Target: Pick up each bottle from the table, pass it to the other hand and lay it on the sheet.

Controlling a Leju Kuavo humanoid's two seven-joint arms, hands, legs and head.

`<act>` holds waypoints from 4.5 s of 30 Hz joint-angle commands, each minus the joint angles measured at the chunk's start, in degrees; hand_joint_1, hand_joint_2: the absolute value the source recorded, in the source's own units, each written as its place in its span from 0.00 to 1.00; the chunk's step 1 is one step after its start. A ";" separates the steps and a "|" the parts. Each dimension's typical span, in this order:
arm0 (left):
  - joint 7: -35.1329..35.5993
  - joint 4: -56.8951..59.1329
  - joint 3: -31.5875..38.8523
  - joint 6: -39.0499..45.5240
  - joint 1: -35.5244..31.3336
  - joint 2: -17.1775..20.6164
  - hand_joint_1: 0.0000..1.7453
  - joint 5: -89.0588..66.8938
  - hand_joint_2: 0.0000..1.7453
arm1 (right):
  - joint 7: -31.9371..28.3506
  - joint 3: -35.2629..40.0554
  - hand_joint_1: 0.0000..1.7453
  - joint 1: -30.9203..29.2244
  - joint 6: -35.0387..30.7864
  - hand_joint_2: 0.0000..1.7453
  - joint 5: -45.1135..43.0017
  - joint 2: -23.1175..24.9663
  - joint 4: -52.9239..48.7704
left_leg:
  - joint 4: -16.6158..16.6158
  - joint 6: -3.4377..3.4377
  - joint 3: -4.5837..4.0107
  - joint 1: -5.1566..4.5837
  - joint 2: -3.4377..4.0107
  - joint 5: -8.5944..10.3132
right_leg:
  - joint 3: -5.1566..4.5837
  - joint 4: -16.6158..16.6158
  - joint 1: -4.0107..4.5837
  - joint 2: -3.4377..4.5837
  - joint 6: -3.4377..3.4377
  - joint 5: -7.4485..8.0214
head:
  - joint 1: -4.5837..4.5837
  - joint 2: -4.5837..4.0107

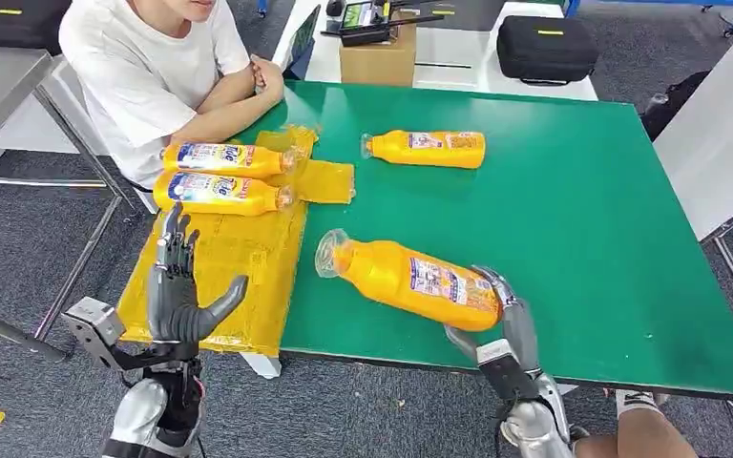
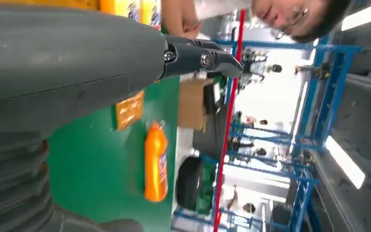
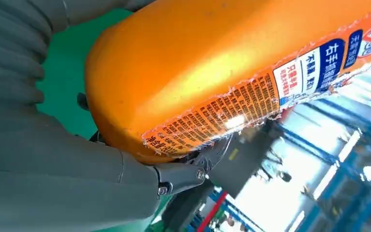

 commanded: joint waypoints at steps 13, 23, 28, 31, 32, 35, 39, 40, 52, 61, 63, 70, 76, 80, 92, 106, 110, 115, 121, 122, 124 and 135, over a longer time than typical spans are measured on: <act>-3.60 -1.01 -13.16 -18.45 9.10 0.68 0.00 -0.86 1.00 | -0.02 2.44 1.00 4.54 2.44 1.00 -7.41 8.33 -11.57 | -0.02 -0.06 0.16 0.01 0.10 -0.11 | 0.13 -0.01 0.02 0.03 -0.08 -0.09 | 0.00 0.00; -4.58 -0.69 -16.66 -21.38 4.98 -0.26 0.00 2.75 1.00 | -0.02 9.24 1.00 2.80 3.83 1.00 -6.07 9.28 -5.15 | -0.04 -0.10 0.19 0.07 0.07 -0.10 | 0.17 -0.06 0.08 -0.01 -0.12 -0.06 | 0.00 0.00; -3.55 -0.23 -17.10 -20.18 4.13 -0.98 0.00 4.07 1.00 | -0.02 13.58 1.00 2.21 2.77 1.00 -2.23 9.89 -1.38 | -0.06 -0.08 0.20 0.06 0.12 -0.10 | 0.19 -0.07 0.06 0.05 -0.10 -0.05 | 0.00 -0.02; -2.25 0.71 -17.24 -19.30 3.41 -0.99 0.00 4.19 1.00 | -0.02 17.13 1.00 2.21 0.50 1.00 -0.90 9.80 -0.42 | -0.09 -0.12 0.40 0.07 0.14 -0.17 | 0.38 -0.09 0.09 0.04 -0.16 -0.13 | -0.02 -0.02; -1.86 1.03 -17.17 -19.40 3.21 -1.08 0.00 4.80 1.00 | -0.02 19.15 1.00 1.74 -0.41 1.00 -0.22 9.39 0.15 | -0.10 -0.10 0.28 0.06 0.12 -0.11 | 0.25 -0.09 0.07 0.05 -0.12 -0.07 | 0.00 0.00; -1.83 1.04 -17.48 -19.00 2.69 -1.21 0.00 3.97 1.00 | -0.02 22.16 1.00 1.03 -1.88 1.00 1.06 9.32 1.24 | -0.08 -0.09 0.19 0.05 0.10 -0.09 | 0.15 -0.06 0.05 0.03 -0.10 -0.05 | 0.00 0.00; -1.71 1.17 -18.36 -20.09 2.11 -1.24 0.00 4.32 1.00 | -0.02 24.04 1.00 -0.22 -2.72 1.00 2.42 9.34 2.59 | -0.07 -0.09 0.18 0.06 0.09 -0.08 | 0.15 -0.08 0.07 0.01 -0.11 -0.04 | -0.02 0.00; -1.91 1.12 -18.48 -19.95 2.04 -1.25 0.00 3.91 1.00 | -0.02 24.27 1.00 -0.39 -2.87 1.00 2.70 9.35 2.72 | -0.09 -0.11 0.28 0.06 0.08 -0.10 | 0.24 -0.08 0.07 -0.01 -0.13 -0.07 | 0.00 0.00; -1.11 2.27 -18.32 -20.66 0.26 -1.70 0.41 5.15 1.00 | -0.02 26.75 1.00 -1.18 -1.76 1.00 2.72 9.92 5.64 | -0.09 -0.09 0.17 0.06 0.01 -0.06 | 0.16 -0.07 0.06 -0.05 -0.10 -0.05 | 0.00 -0.02; -1.66 1.06 -17.88 -21.02 0.56 -1.53 1.00 5.08 1.00 | -0.02 26.57 1.00 -1.23 -0.90 1.00 2.63 9.92 7.04 | -0.07 -0.08 0.19 0.07 0.02 -0.08 | 0.16 -0.06 0.06 -0.05 -0.10 -0.07 | 0.00 0.00; -1.98 0.76 -17.61 -21.02 0.88 -1.49 1.00 4.39 1.00 | 0.40 25.77 0.77 -0.92 -0.24 1.00 2.20 10.05 6.52 | -0.07 -0.10 0.24 0.09 0.02 -0.10 | 0.23 -0.08 0.09 -0.06 -0.12 -0.08 | 0.00 -0.02; -1.98 0.28 -15.94 -23.43 1.93 -1.45 1.00 5.40 1.00 | 2.32 22.81 0.00 0.56 2.36 0.00 0.86 10.14 3.09 | -0.06 -0.12 0.32 0.09 0.07 -0.16 | 0.29 -0.05 0.09 -0.02 -0.16 -0.14 | -0.02 0.00; -1.66 0.28 -11.44 -14.96 0.67 0.61 1.00 -2.92 1.00 | 2.46 20.16 0.00 2.92 -4.20 0.00 5.06 8.22 -0.67 | -0.07 -0.10 0.24 0.08 -0.03 -0.10 | 0.24 -0.06 0.08 -0.11 -0.13 -0.11 | 0.00 0.00; -2.13 -0.37 -4.55 -12.39 -0.84 3.76 1.00 -8.35 1.00 | 2.53 19.26 0.00 5.14 -6.37 0.00 8.04 5.94 -3.72 | -0.11 -0.11 0.22 0.07 0.02 -0.06 | 0.18 -0.07 0.06 -0.06 -0.12 -0.06 | 0.00 0.00; 0.42 9.87 8.56 0.09 -9.18 11.47 1.00 -32.46 1.00 | 0.22 14.10 0.00 10.58 -14.94 0.00 6.82 2.87 -8.57 | -0.10 -0.11 0.19 0.12 -0.02 -0.04 | 0.15 -0.04 0.12 -0.09 -0.12 -0.07 | 0.02 0.00; 15.00 40.09 -2.11 9.06 -24.20 10.96 1.00 -64.77 1.00 | -0.02 15.81 0.00 10.85 -8.08 0.00 0.17 4.02 -9.20 | -0.13 -0.11 0.21 0.09 -0.40 0.07 | 0.23 -0.07 0.09 -0.45 -0.12 -0.10 | 0.05 0.00; 19.93 48.76 -5.57 6.25 -30.07 10.36 1.00 -69.81 1.00 | -0.02 15.92 0.00 9.83 -6.42 0.00 -0.38 4.36 -7.30 | -0.06 -0.11 0.14 0.13 -0.22 0.03 | 0.15 -0.04 0.13 -0.32 -0.11 -0.06 | 0.02 0.00; 18.97 55.26 -5.71 4.72 -34.92 8.50 0.97 -68.54 1.00 | -0.02 15.63 0.00 9.25 -5.76 0.00 -1.67 4.78 -5.62 | -0.06 -0.11 0.14 0.12 -0.18 0.02 | 0.15 -0.02 0.12 -0.28 -0.11 -0.05 | 0.00 0.00; 11.61 52.69 -4.91 -3.42 -34.44 7.42 0.00 -58.52 1.00 | -0.02 18.21 0.00 7.61 -7.41 0.00 -5.50 3.74 -2.94 | -0.08 -0.12 0.37 0.13 -0.05 -0.08 | 0.39 -0.05 0.14 -0.16 -0.15 -0.11 | 0.00 0.00; 11.69 52.61 -4.82 -4.27 -34.73 7.43 0.00 -57.37 1.00 | -0.02 18.60 0.00 7.35 -7.72 0.00 -5.93 3.67 -2.62 | -0.05 -0.10 0.20 0.13 -0.08 -0.03 | 0.25 -0.04 0.13 -0.13 -0.11 -0.05 | 0.00 -0.02; 12.05 52.49 -5.12 -4.83 -35.23 7.37 0.00 -56.66 1.00 | -0.02 18.99 0.00 7.05 -8.07 0.00 -6.47 3.53 -2.36 | -0.03 -0.09 0.11 0.12 0.02 -0.02 | 0.13 -0.01 0.12 -0.04 -0.09 -0.01 | 0.00 0.00; 15.46 52.33 -4.79 -6.67 -36.27 6.58 0.00 -50.09 1.00 | -0.02 19.45 0.00 6.23 -10.43 0.00 -7.62 2.84 -0.73 | -0.05 -0.10 0.20 0.15 -0.03 -0.03 | 0.22 -0.03 0.18 -0.15 -0.12 -0.06 | 0.00 0.00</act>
